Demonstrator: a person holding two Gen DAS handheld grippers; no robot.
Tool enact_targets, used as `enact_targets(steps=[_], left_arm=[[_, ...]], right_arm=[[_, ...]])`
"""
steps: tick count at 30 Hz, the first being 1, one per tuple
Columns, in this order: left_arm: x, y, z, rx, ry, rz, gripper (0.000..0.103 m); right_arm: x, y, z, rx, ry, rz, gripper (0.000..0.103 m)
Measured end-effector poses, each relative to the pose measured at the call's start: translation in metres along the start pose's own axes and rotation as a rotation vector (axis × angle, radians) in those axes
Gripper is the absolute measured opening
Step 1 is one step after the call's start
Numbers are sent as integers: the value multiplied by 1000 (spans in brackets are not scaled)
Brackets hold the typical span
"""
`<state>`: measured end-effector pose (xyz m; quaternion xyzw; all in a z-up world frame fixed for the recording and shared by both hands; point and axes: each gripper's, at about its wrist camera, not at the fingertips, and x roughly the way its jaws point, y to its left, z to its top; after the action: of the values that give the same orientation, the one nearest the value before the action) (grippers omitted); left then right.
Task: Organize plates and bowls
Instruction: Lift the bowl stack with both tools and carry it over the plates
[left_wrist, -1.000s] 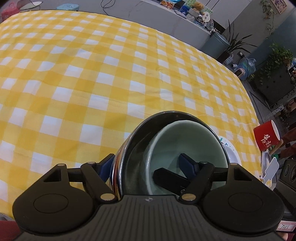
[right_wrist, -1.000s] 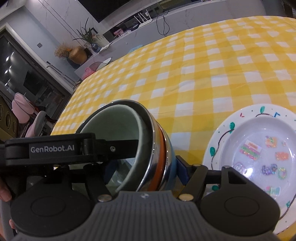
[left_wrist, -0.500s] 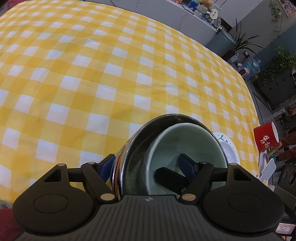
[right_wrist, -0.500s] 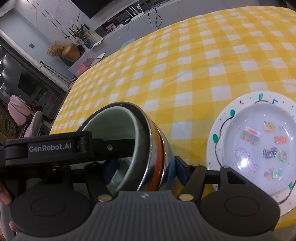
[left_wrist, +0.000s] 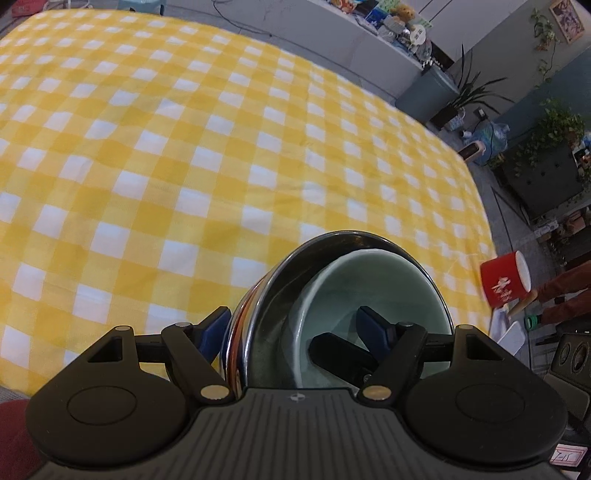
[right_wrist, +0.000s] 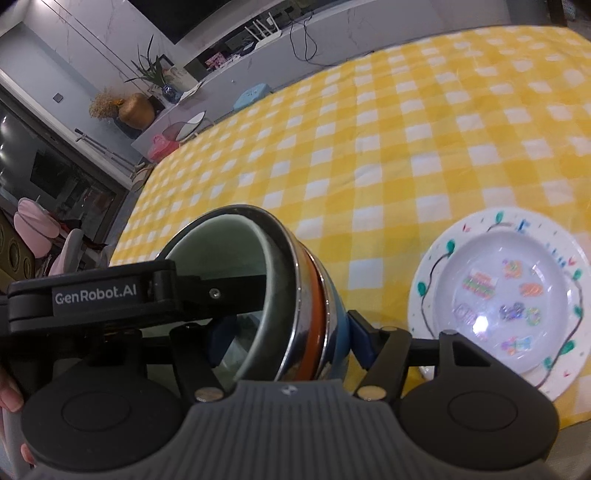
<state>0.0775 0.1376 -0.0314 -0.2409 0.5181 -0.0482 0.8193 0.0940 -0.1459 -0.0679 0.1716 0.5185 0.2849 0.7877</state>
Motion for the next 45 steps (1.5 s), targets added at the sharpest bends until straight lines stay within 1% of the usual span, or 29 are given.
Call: enact_targets(steps=[4,12,17,22,30,38,45], left_arm=[[-6,-15,8,15,3,5,86],[-6,-55,20,72,22,-26,86],[2,-86,23,126,29,-48,86],[20,-110,23,146,48,-70,86],[54,-124,21,161,92,-77,86],[83,-119,16,158,130,-69,85],[97,-115,14,155,137,-67,85]], right_arm=[[-14,0,8,38,-4,1,64],[-52,-13,26,82,-37,-24,63],[-77,-30,36,111,-62,-44,62],[-97,-51,39,141,-86,-77,62],[-97,-83,40,191,-85,-106,62],[-79,-104,33,231,-69,-121,62],[-64,-115,30,242,-62,-128,62]])
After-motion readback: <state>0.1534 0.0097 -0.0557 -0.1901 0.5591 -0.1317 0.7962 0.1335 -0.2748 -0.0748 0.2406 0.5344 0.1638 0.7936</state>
